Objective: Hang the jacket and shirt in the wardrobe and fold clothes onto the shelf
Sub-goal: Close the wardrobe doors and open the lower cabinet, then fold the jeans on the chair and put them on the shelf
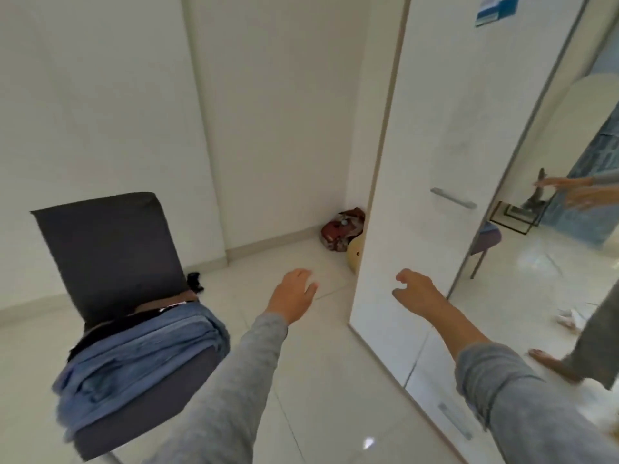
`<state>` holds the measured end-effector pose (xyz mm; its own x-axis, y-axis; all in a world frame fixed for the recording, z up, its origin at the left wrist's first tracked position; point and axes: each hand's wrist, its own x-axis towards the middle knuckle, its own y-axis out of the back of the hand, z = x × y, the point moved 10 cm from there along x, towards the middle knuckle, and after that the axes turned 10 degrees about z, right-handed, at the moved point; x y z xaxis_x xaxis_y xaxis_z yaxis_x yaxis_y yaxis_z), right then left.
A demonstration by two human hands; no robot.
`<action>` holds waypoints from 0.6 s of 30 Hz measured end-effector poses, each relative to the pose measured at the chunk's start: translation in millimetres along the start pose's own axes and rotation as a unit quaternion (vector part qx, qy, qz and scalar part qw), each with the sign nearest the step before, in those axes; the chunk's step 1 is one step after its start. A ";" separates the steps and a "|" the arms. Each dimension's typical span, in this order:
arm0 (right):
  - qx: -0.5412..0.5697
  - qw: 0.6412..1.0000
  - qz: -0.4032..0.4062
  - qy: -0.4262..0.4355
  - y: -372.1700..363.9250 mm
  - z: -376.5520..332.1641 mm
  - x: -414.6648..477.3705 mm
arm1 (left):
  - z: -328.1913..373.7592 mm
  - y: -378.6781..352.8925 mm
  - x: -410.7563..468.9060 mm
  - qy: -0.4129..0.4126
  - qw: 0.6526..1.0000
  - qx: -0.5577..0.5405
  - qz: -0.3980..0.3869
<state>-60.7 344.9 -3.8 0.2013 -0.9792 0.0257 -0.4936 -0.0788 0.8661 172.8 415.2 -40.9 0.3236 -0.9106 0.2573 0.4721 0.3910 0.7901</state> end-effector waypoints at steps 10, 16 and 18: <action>0.029 0.977 -0.152 0.150 -204.4 -216.6 55.0 | -245.5 104.8 -2.8 0.176 0.983 0.012 0.041; 0.053 0.956 -0.219 0.186 -291.7 -294.7 90.1 | -348.8 135.4 -9.1 0.262 0.963 0.020 0.058; 0.063 0.952 -0.235 0.187 -316.7 -311.5 105.3 | -374.2 140.6 -1.9 0.277 0.958 0.026 0.063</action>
<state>380.4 324.9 -119.9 0.7006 -0.6972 -0.1523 -0.3681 -0.5359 0.7598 545.4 522.2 -138.5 0.7684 -0.6393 0.0297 0.3627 0.4733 0.8028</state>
